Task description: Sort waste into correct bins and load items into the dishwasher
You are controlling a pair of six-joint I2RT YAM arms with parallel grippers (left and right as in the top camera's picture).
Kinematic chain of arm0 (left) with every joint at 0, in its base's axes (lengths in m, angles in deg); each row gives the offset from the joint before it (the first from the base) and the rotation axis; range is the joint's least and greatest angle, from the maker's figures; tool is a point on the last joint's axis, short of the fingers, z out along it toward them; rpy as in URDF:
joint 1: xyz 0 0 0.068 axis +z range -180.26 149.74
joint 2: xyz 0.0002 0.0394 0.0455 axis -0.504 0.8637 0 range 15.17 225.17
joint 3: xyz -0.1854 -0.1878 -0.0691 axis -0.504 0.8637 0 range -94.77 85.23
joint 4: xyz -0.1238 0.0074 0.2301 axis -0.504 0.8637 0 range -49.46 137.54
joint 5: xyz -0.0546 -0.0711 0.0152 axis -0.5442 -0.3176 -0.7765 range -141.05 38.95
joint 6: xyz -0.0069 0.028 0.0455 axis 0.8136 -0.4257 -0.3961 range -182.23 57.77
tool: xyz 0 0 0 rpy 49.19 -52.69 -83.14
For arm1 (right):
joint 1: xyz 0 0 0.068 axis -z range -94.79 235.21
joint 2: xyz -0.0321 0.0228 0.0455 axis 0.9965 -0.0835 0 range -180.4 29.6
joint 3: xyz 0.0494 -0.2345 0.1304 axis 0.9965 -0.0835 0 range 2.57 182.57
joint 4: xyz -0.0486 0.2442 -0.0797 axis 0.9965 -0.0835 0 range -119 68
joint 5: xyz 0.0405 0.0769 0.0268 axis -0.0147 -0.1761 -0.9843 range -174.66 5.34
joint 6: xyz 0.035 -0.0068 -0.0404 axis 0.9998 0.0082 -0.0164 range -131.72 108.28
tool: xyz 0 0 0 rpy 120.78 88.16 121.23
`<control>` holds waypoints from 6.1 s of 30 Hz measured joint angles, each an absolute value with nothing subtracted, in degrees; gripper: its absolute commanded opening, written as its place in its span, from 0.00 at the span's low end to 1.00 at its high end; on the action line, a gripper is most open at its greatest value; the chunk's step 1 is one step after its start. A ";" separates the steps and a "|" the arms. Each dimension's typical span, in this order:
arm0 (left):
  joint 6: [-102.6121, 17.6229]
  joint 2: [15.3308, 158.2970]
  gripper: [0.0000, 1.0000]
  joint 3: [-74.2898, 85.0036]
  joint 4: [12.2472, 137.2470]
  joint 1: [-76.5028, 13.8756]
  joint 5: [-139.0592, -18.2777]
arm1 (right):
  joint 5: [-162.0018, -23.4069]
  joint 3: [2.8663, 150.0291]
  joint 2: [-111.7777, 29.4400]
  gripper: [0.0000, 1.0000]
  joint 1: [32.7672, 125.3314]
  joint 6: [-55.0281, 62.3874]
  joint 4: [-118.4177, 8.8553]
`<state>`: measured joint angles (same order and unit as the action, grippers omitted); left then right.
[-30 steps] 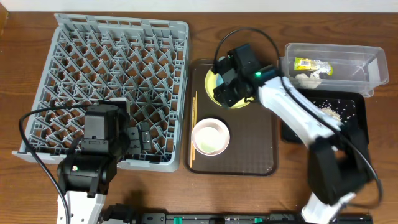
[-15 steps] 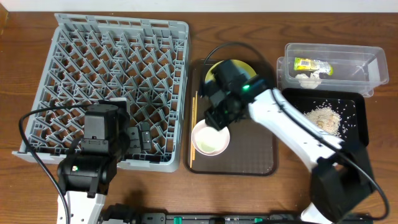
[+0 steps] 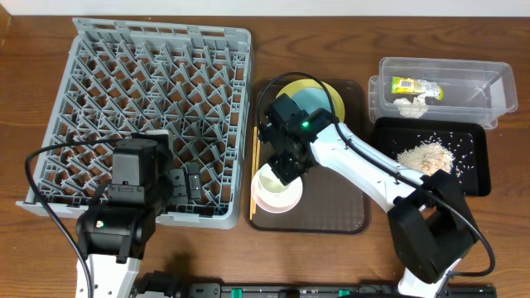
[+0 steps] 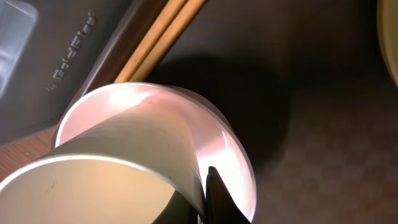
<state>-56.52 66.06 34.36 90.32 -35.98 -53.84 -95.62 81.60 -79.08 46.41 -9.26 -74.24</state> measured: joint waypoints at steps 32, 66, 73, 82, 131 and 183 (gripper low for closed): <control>-25.96 90.67 0.44 34.10 26.28 -37.75 -121.75 | -142.57 85.99 -63.76 0.01 76.96 -6.07 -65.13; -14.42 91.90 0.86 34.10 8.40 -46.97 -116.68 | -158.83 85.99 -63.78 0.01 73.99 -5.54 -60.08; -13.92 91.90 0.86 34.10 7.09 -48.31 -116.66 | -159.14 85.99 -63.78 0.01 72.83 -5.57 -60.08; -12.87 91.90 0.71 34.10 5.52 -48.46 -116.70 | -160.12 85.99 -63.78 0.01 72.59 -5.57 -60.04; -40.65 90.47 0.06 33.99 46.98 -34.17 -103.96 | -124.63 85.81 -63.78 0.49 77.31 -7.73 -75.01; -49.17 87.04 0.92 26.36 86.60 -23.02 -58.36 | -96.98 85.81 -54.34 0.67 77.38 -9.39 -85.70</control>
<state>-49.17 87.04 26.36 86.60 -23.02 -58.36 -96.98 85.81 -54.34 77.38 -9.39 -85.70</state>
